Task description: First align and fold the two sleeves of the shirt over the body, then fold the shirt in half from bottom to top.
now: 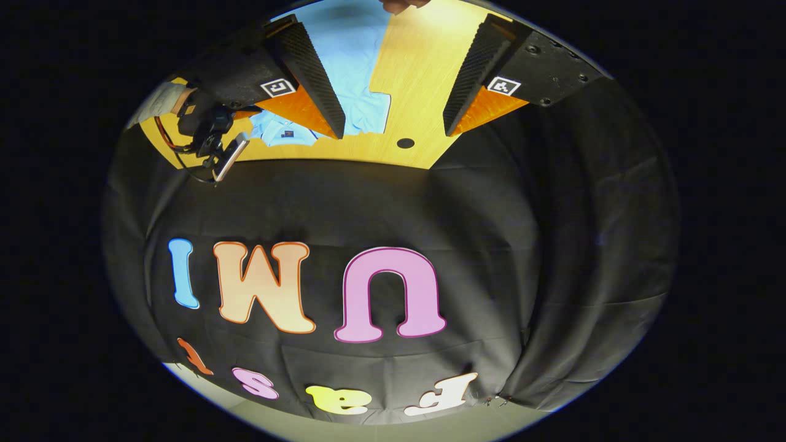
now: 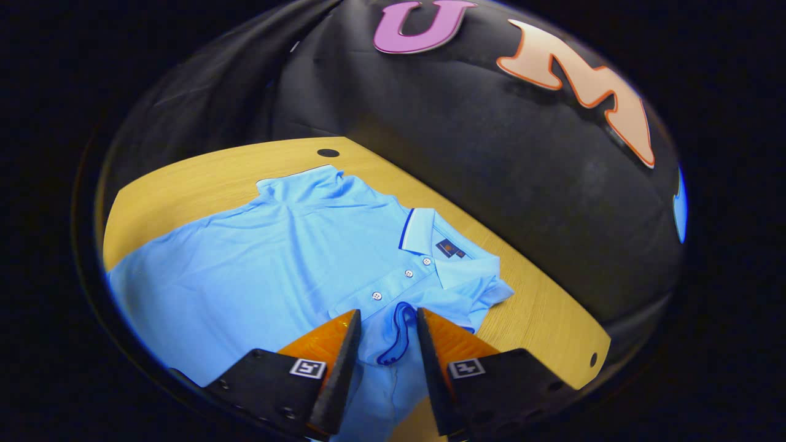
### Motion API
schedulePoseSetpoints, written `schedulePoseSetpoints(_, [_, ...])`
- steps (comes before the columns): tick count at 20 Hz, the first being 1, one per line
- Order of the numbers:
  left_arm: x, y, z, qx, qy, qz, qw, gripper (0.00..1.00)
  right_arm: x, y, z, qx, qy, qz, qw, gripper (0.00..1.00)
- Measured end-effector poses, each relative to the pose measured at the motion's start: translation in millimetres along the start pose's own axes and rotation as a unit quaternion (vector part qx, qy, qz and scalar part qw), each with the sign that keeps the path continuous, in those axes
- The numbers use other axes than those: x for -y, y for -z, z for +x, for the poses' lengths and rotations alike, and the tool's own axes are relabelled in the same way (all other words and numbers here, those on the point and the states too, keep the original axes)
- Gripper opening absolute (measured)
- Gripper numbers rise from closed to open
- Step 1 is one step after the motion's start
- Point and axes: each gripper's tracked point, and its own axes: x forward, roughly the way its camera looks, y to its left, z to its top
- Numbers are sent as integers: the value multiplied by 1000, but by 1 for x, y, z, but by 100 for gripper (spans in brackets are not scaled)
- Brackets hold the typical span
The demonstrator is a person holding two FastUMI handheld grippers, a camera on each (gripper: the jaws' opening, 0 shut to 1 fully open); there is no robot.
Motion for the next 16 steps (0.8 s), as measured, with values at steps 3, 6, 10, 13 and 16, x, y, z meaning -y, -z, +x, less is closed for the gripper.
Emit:
schedulePoseSetpoints(3, [-1, 17, 16, -13, 30, 9, 999, 96, 15, -22, -21, 26, 12, 104, 994, 100])
schedulePoseSetpoints(6, [4, 30, 48, -27, 80, 21, 996, 96, 45, -33, -58, 49, 48, 179, 981, 100])
schedulePoseSetpoints(10, [2, 52, 101, -53, 126, 57, 989, 97, 75, -20, -112, 59, 99, 220, 969, 100])
schedulePoseSetpoints(13, [9, 79, 142, -82, 159, 89, 980, 97, 81, 10, -149, 40, 135, 222, 965, 99])
schedulePoseSetpoints(16, [23, 112, 177, -116, 198, 117, 966, 98, 77, 45, -172, 8, 163, 232, 959, 100])
